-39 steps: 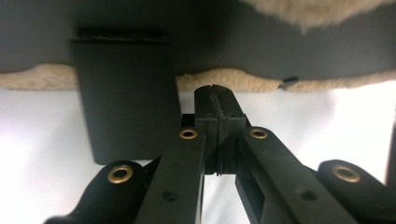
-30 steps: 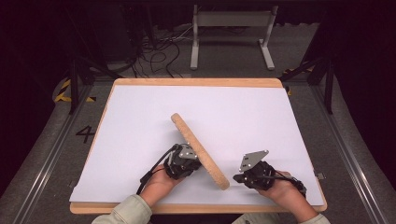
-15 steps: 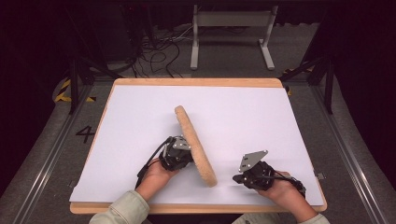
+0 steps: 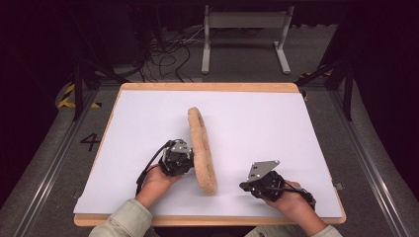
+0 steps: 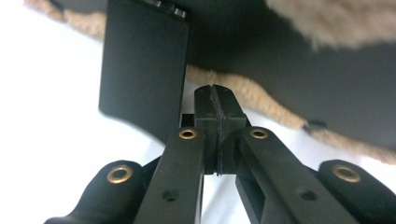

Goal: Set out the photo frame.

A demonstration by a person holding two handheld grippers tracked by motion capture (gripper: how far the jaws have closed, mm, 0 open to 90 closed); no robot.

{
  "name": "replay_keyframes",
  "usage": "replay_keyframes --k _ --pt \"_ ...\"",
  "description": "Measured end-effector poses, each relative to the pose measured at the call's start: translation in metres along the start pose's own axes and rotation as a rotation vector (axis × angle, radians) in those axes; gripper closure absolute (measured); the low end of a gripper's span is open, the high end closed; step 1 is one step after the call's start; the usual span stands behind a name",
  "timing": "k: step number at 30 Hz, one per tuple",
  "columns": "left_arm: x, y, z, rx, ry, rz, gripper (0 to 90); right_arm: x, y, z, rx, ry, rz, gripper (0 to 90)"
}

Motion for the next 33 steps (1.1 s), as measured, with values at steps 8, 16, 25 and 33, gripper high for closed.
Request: replay_keyframes --k 8,16,25,33 --pt "0.017 0.001 -0.026 -0.060 0.001 -0.010 86.0 -0.026 0.009 0.021 -0.016 -0.036 -0.037 90.0" --pt "0.033 0.004 -0.050 -0.075 -0.023 -0.060 85.7 -0.043 0.024 0.037 -0.083 -0.037 -0.072 90.0" --pt "0.049 -0.001 -0.068 -0.077 -0.036 -0.094 85.6 -0.053 0.038 0.047 -0.115 -0.039 -0.091 90.0" --pt "0.064 0.007 -0.084 -0.108 -0.055 -0.151 85.3 -0.069 0.053 0.061 -0.168 -0.057 -0.111 90.0"
Point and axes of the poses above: each handheld gripper's, and its own axes: z roughly forward along the jaws, x roughly out of its underside, y roughly to its left, the point moved 10 cm from there along z, roughly forward along the jaws, and after that the axes turned 4 degrees about -x, right-handed, at the moved point
